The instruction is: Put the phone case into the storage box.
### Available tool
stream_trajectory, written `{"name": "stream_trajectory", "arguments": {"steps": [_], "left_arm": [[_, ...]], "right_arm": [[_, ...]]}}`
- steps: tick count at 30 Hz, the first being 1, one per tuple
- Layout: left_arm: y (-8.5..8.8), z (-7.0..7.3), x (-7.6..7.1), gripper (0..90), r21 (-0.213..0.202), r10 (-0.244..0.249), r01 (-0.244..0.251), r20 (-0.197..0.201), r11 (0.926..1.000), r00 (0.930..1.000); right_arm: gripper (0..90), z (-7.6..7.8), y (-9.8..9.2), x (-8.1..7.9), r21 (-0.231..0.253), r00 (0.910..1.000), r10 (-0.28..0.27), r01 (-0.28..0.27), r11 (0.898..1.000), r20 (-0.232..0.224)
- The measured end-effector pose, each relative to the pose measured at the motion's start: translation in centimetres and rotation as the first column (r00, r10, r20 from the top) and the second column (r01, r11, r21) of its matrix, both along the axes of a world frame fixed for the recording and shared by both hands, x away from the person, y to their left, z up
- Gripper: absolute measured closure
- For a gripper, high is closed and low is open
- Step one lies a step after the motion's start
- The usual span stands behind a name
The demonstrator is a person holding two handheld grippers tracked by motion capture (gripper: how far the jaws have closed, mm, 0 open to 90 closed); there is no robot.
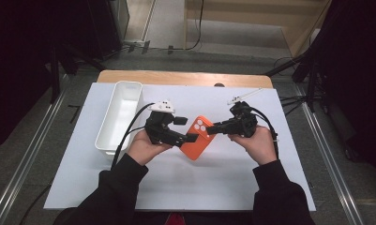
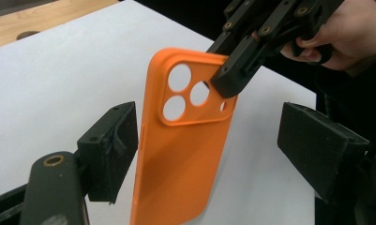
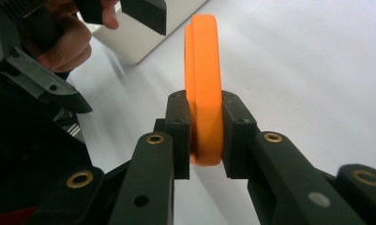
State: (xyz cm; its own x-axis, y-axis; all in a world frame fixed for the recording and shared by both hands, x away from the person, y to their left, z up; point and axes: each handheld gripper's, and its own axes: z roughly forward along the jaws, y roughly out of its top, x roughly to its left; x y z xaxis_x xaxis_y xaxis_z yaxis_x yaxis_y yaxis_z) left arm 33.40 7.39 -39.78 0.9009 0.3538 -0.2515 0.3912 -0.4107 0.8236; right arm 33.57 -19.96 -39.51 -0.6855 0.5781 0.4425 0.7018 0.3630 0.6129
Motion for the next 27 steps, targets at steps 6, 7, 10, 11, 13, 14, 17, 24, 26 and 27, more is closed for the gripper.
{"name": "stream_trajectory", "arguments": {"steps": [6, 7, 10, 11, 13, 14, 17, 24, 26, 27], "left_arm": [[0.0, -0.2, -0.1, 16.0, 0.006, 0.036, -0.036, 0.018, 0.9993, 0.9992], [0.0, -0.3, -0.1, 16.0, 0.004, 0.027, -0.027, 0.016, 0.9996, 0.9995], [-0.2, -0.4, -0.2, 12.7, 0.016, 0.044, -0.045, 0.03, 0.9989, 0.9986], [-0.2, -0.5, -0.2, 12.7, 0.013, 0.049, -0.05, 0.034, 0.9987, 0.9982], [-0.2, -0.6, -0.3, 10.5, 0.014, 0.065, -0.065, 0.039, 0.9978, 0.9972], [-0.3, -0.7, -0.3, 8.4, 0.017, 0.071, -0.071, 0.04, 0.9973, 0.9967], [-0.5, -0.9, -0.1, 4.7, 0.034, 0.09, -0.091, 0.024, 0.9953, 0.9956], [-0.9, -1.1, -0.3, 2.0, 0.026, 0.116, -0.119, 0.073, 0.9926, 0.9905], [-1.0, -1.1, -0.3, 2.0, 0.022, 0.113, -0.115, 0.074, 0.9931, 0.9908], [-1.0, -1.2, -0.3, 2.0, 0.028, 0.111, -0.113, 0.074, 0.9932, 0.991]], "right_arm": [[74.4, 0.1, 0.1, 0.0, -0.006, 0.9995, -0.03, 0.03, 1.0, -0.012], [74.4, 0.0, 0.1, 0.0, -0.009, 0.9993, -0.034, 0.034, 0.999, -0.014], [74.4, 0.0, 0.2, 0.1, -0.016, 0.9982, -0.055, 0.054, 0.998, -0.025], [74.4, 0.0, 0.2, 0.1, -0.02, 0.9977, -0.062, 0.062, 0.998, -0.027], [74.4, 0.0, 0.2, 0.1, -0.025, 0.9973, -0.069, 0.068, 0.997, -0.026], [74.4, 0.0, 0.2, 0.2, -0.024, 0.997, -0.072, 0.071, 0.997, -0.03], [74.4, 0.0, 0.3, 0.2, -0.024, 0.9958, -0.085, 0.085, 0.996, -0.035], [74.4, 0.1, 0.7, 0.2, -0.03, 0.9933, -0.105, 0.104, 0.994, -0.048], [74.4, 0.2, 0.8, 0.2, -0.039, 0.9932, -0.106, 0.105, 0.994, -0.047], [74.4, 0.3, 0.9, 0.2, -0.04, 0.9932, -0.106, 0.104, 0.994, -0.049]]}}
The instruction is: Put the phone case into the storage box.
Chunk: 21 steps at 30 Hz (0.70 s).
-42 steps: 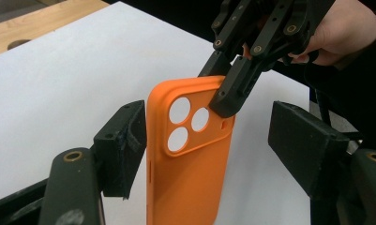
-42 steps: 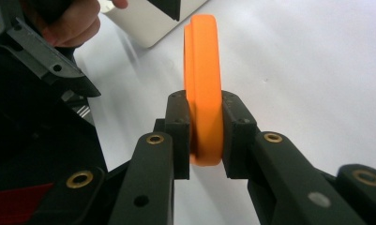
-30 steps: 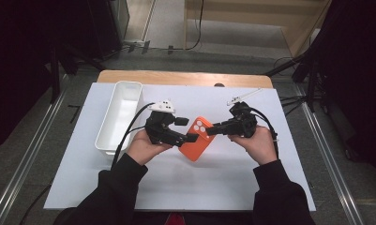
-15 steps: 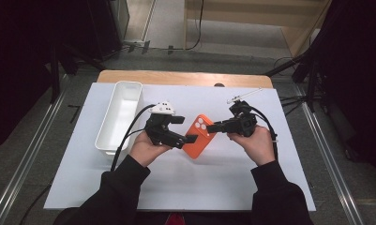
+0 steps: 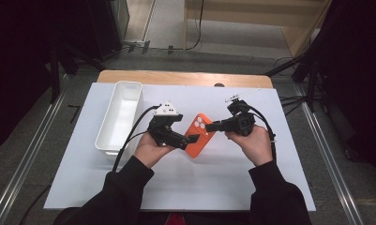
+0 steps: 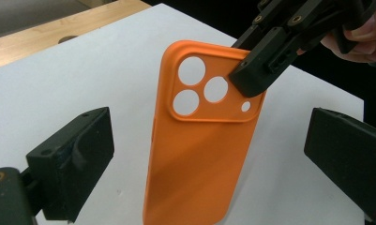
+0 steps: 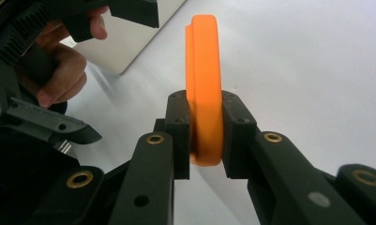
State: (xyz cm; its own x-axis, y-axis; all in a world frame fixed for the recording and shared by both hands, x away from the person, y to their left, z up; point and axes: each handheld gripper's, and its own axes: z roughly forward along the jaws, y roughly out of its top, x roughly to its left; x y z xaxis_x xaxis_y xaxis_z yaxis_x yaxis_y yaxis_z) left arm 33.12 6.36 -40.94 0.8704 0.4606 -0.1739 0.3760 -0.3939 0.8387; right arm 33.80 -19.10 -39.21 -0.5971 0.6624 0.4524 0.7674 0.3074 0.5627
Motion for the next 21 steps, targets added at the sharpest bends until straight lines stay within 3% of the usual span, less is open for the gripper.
{"name": "stream_trajectory", "arguments": {"steps": [21], "left_arm": [[-0.5, 0.4, -0.2, 2.1, 0.056, 0.018, -0.023, 0.082, 0.9982, 0.9965]], "right_arm": [[74.4, 0.5, 1.8, 0.7, -0.027, 0.9987, -0.001, -0.001, 1.0, -0.05]]}}
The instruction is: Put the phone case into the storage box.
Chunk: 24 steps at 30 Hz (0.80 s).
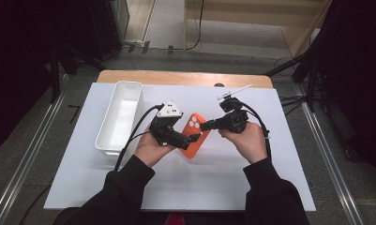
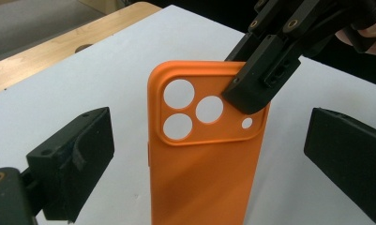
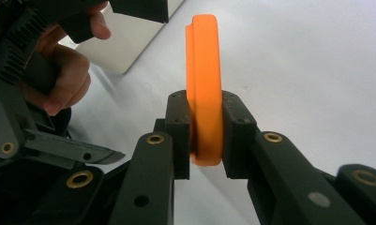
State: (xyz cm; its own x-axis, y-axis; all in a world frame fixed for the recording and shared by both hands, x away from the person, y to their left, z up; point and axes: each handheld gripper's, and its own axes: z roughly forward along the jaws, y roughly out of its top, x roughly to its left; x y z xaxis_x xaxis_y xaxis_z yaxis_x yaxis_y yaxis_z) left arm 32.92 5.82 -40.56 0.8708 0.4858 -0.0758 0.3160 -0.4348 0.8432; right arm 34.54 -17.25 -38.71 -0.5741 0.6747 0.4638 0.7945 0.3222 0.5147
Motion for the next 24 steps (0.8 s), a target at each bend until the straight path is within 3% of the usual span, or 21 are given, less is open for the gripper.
{"name": "stream_trajectory", "arguments": {"steps": [12, 20, 24], "left_arm": [[-0.8, -0.2, -0.4, 2.1, 0.018, 0.001, -0.001, 0.015, 0.9998, 0.9999], [-1.2, -0.5, -0.6, 2.1, 0.044, 0.019, -0.021, 0.047, 0.9988, 0.9987], [-1.4, -0.7, -0.7, 2.1, 0.032, 0.023, -0.025, 0.046, 0.9992, 0.9987]], "right_arm": [[74.3, 0.4, 0.5, -0.4, 0.007, 0.9996, 0.025, -0.025, 1.0, -0.012], [74.3, 0.4, 0.6, -0.4, 0.001, 0.9996, 0.023, -0.023, 1.0, -0.017], [74.4, 0.3, 0.7, -0.5, -0.002, 0.9996, 0.02, -0.02, 1.0, -0.018]]}}
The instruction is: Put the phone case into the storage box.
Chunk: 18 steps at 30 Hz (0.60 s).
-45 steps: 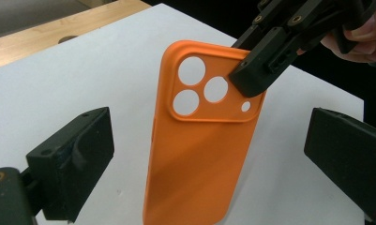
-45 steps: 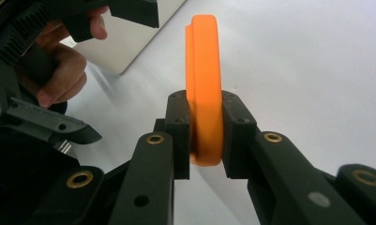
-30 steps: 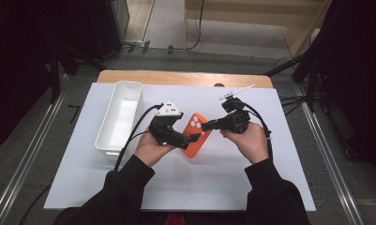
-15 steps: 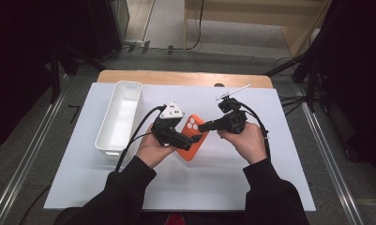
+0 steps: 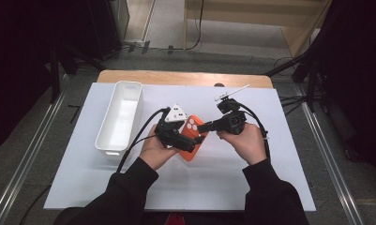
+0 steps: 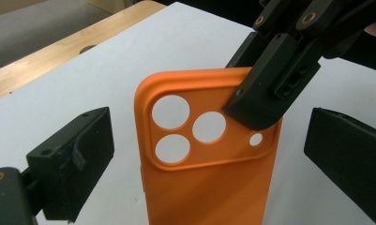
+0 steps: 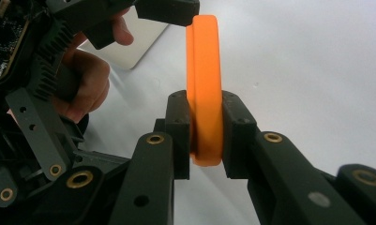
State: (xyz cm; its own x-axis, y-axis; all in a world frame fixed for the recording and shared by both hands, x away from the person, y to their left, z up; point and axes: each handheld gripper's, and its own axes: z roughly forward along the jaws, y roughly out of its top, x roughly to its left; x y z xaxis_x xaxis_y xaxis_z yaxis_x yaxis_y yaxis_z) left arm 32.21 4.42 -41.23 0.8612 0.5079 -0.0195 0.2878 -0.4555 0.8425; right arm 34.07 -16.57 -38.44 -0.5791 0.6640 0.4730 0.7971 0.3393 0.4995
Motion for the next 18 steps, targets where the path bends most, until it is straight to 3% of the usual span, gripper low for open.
{"name": "stream_trajectory", "arguments": {"steps": [4, 7, 12, 18], "left_arm": [[-0.21, -0.19, -0.1, 2.1, 0.001, 0.007, -0.007, -0.001, 1.0, 1.0], [-0.43, -0.33, -0.27, 2.1, 0.023, 0.015, -0.016, 0.021, 0.9996, 0.9997], [-0.63, -0.79, -0.13, 2.1, 0.02, 0.02, -0.02, 0.001, 0.9996, 0.9998], [-0.83, -1.05, -0.11, 2.1, 0.026, 0.026, -0.026, 0.006, 0.9993, 0.9996]], "right_arm": [[74.4, -0.05, 0.06, -0.03, -0.002, 1.0, -0.004, 0.004, 1.0, -0.001], [74.3, 0.0, 0.03, -0.06, 0.001, 1.0, -0.008, 0.008, 1.0, -0.001], [74.4, 0.01, -0.03, -0.05, 0.002, 0.9999, -0.012, 0.012, 1.0, 0.0], [74.3, 0.14, -0.21, -0.09, 0.008, 0.9997, -0.023, 0.023, 1.0, -0.003]]}}
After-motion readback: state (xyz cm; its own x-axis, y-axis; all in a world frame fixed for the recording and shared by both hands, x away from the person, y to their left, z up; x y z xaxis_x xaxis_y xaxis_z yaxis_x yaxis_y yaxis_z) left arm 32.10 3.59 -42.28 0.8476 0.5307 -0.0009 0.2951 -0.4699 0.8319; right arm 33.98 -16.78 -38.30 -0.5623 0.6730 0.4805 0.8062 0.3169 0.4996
